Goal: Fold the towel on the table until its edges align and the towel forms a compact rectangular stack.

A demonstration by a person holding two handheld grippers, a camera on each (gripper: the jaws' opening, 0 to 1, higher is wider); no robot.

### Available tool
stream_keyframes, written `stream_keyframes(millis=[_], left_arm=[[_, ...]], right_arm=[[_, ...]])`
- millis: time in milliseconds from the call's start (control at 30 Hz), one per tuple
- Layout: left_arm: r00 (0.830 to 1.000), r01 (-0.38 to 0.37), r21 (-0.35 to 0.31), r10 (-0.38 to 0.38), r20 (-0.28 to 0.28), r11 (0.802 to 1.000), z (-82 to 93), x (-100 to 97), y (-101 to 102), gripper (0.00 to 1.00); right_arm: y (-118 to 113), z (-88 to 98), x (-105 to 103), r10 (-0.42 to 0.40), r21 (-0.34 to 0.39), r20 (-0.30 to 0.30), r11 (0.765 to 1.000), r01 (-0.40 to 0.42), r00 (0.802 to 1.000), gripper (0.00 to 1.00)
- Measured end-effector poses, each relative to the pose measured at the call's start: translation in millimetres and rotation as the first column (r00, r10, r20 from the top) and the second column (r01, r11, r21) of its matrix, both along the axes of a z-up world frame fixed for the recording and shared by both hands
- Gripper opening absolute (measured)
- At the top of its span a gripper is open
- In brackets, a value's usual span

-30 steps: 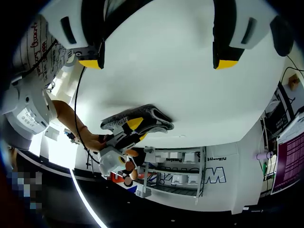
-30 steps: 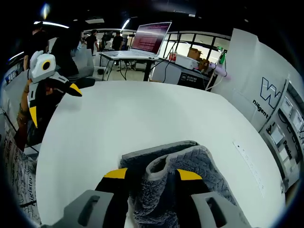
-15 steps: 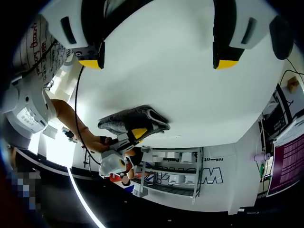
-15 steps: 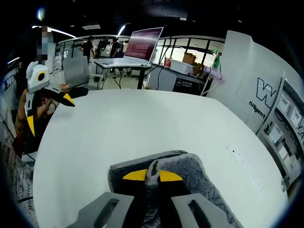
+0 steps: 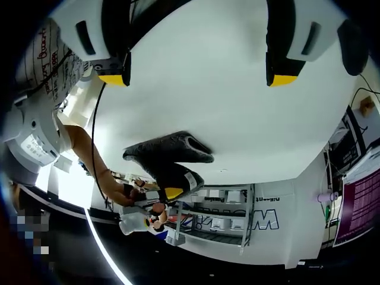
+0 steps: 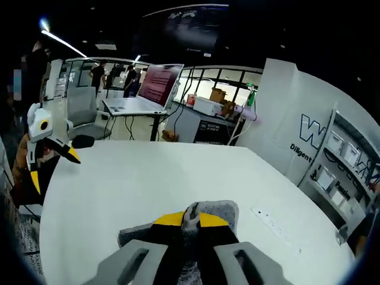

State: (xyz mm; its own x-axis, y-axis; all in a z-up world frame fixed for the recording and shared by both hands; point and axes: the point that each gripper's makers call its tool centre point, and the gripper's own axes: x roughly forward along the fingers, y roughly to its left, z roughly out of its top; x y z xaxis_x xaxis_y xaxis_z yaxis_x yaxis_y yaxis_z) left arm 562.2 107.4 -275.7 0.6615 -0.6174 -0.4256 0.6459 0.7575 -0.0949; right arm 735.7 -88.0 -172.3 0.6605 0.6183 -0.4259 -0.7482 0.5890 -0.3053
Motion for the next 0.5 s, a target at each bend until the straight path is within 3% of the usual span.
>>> stream_keyframes(millis=[267,400,500], left_arm=[[1.0,0.006,-0.001,-0.006,-0.003,1.0,-2.6,0.9,-2,0.99],[1.0,0.008,-0.004,-0.008,-0.002,1.0,-2.6,0.6,-2,0.99],[1.0,0.009,-0.003,-0.009,-0.001,1.0,-2.8,0.4,-2,0.99]], right_arm=[[11,15.6,-3,0.021,0.009,0.049,1.0,-0.021,0.999,0.06],[22,3.4,-5,0.046,-0.009,0.032,0.999,-0.045,0.998,0.06],[31,-19.2,-5,0.061,-0.028,-0.01,0.998,-0.061,0.998,0.06]])
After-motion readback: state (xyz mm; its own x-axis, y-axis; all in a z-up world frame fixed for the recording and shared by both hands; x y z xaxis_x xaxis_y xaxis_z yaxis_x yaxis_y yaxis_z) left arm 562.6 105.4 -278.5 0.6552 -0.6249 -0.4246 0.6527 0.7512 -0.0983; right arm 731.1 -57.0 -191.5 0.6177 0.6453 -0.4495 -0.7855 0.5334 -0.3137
